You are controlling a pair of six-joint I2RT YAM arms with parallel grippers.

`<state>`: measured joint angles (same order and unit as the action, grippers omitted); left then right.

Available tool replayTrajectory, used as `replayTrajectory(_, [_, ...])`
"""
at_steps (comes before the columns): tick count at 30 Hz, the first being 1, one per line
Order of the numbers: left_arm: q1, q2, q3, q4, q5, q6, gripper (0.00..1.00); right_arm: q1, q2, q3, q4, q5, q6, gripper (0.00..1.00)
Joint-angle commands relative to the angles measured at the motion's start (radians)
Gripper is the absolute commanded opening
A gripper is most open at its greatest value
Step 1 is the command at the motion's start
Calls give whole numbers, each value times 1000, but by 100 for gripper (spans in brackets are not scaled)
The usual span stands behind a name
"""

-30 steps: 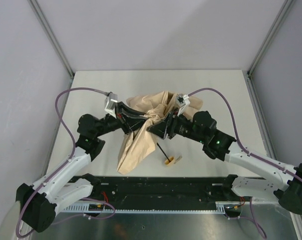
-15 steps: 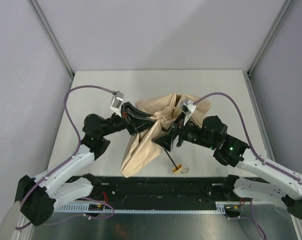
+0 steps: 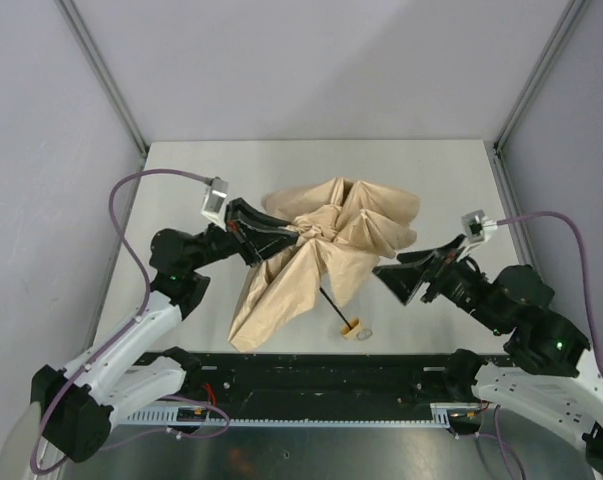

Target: Put away the umbrella

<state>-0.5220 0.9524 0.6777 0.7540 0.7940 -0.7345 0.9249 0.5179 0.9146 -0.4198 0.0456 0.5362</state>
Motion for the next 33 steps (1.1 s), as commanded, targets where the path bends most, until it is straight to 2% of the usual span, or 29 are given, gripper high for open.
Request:
replayTrajectory(1, [35, -77, 32, 102, -3, -17, 0, -93, 23, 29, -131, 162, 186, 97])
replayTrajectory(7, [37, -125, -3, 123, -45, -38, 0, -323, 124, -6, 5, -195, 352, 92])
replayTrajectory(9, [38, -138, -14, 131, -53, -44, 0, -405, 136, -62, 96, -322, 425, 84])
replayTrajectory(12, [37, -146, -23, 139, -70, -53, 0, -473, 160, -200, 428, -528, 585, 73])
replayTrajectory(14, [37, -147, -25, 145, -76, -59, 0, -477, 184, -270, 603, -606, 654, 75])
replayTrajectory(18, [37, -149, -28, 154, -93, -67, 0, -442, 183, -302, 705, -639, 609, 89])
replayTrajectory(20, [37, -147, -32, 161, -106, -78, 0, -420, 157, -315, 706, -604, 561, 91])
replayTrajectory(21, [37, -144, -37, 168, -113, -88, 0, -412, 146, -331, 736, -586, 560, 89])
replayTrajectory(22, [37, -140, -45, 178, -122, -106, 0, -406, 138, -357, 792, -573, 577, 84])
replayTrajectory(25, [38, -119, -80, 240, -156, -171, 0, -387, 150, -441, 1084, -553, 670, 54])
replayTrajectory(26, [39, -115, -93, 260, -180, -189, 0, -376, 162, -451, 1154, -551, 688, 49])
replayTrajectory(27, [40, -112, -106, 274, -206, -205, 0, -364, 171, -458, 1197, -549, 696, 48])
replayTrajectory(30, [42, -100, -125, 321, -250, -248, 0, -322, 175, -463, 1196, -536, 658, 64])
replayTrajectory(33, [48, -84, -125, 355, -275, -295, 0, -279, 161, -469, 1143, -494, 600, 72])
